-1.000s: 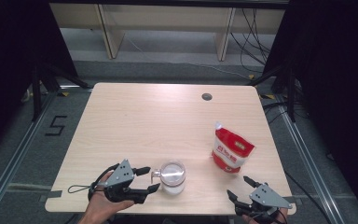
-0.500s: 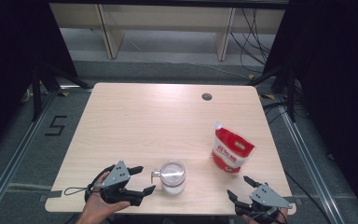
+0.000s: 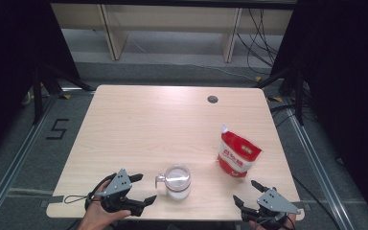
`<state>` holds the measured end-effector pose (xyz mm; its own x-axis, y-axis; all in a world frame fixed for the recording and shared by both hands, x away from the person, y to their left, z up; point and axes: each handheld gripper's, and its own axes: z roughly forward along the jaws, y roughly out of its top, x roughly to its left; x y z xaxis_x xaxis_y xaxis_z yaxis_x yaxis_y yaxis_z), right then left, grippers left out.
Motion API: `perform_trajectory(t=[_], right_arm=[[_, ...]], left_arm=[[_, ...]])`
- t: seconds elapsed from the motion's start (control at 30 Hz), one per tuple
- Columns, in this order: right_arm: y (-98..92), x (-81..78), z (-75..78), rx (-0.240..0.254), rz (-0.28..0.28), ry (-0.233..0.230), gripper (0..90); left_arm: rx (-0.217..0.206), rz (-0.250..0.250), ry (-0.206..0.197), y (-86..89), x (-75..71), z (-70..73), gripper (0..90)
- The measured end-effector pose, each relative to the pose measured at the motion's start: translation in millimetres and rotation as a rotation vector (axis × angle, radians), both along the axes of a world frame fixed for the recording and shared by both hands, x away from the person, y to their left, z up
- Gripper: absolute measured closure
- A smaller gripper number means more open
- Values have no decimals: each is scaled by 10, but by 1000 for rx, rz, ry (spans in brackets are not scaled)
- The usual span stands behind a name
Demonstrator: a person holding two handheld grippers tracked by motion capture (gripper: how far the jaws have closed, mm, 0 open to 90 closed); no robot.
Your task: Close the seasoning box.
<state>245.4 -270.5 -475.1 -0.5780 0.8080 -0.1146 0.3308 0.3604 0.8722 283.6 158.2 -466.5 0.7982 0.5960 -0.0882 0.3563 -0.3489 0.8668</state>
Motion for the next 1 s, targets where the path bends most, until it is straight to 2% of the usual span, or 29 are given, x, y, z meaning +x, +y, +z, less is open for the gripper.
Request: perform_trajectory(t=[0.1, 0.13, 0.17, 0.3, 0.43, 0.53, 0.63, 0.73, 0.77, 0.83, 0.9, 0.97, 1.0], right_arm=[[4, -5, 3, 11, -7, 2, 207], [-6, 5, 2, -3, -7, -20, 200], [-7, 6, 0, -2, -6, -18, 194], [-3, 16, -5, 2, -1, -32, 187], [4, 11, -5, 5, 0, -25, 187], [2, 14, -6, 3, -1, -29, 186], [3, 14, -7, 4, 0, -23, 187], [3, 16, -9, 11, 3, -19, 187], [29, -24, -11, 42, -22, 35, 187], [10, 4, -19, 41, -1, 26, 189], [9, 3, -20, 38, -4, 27, 189], [6, 8, -21, 34, 0, 20, 189], [21, -6, -26, 49, -9, 35, 189]], left_arm=[[-9, -7, -2, 16, 1, -23, 158], [-14, -7, 2, 16, -4, -32, 157], [-13, -8, 5, 18, -5, -41, 157], [19, -14, 7, 35, -19, -72, 157], [19, -18, 6, 32, -37, -99, 157], [46, -15, 3, 49, -49, -108, 158], [33, -16, 5, 46, -63, -136, 158], [47, -22, -1, 60, -75, -152, 157], [46, -18, 1, 59, -86, -157, 157], [59, -18, -3, 68, -110, -175, 157], [60, -14, -4, 65, -119, -189, 157], [75, -14, 0, 69, -135, -212, 157], [102, -14, -5, 86, -133, -218, 158]])
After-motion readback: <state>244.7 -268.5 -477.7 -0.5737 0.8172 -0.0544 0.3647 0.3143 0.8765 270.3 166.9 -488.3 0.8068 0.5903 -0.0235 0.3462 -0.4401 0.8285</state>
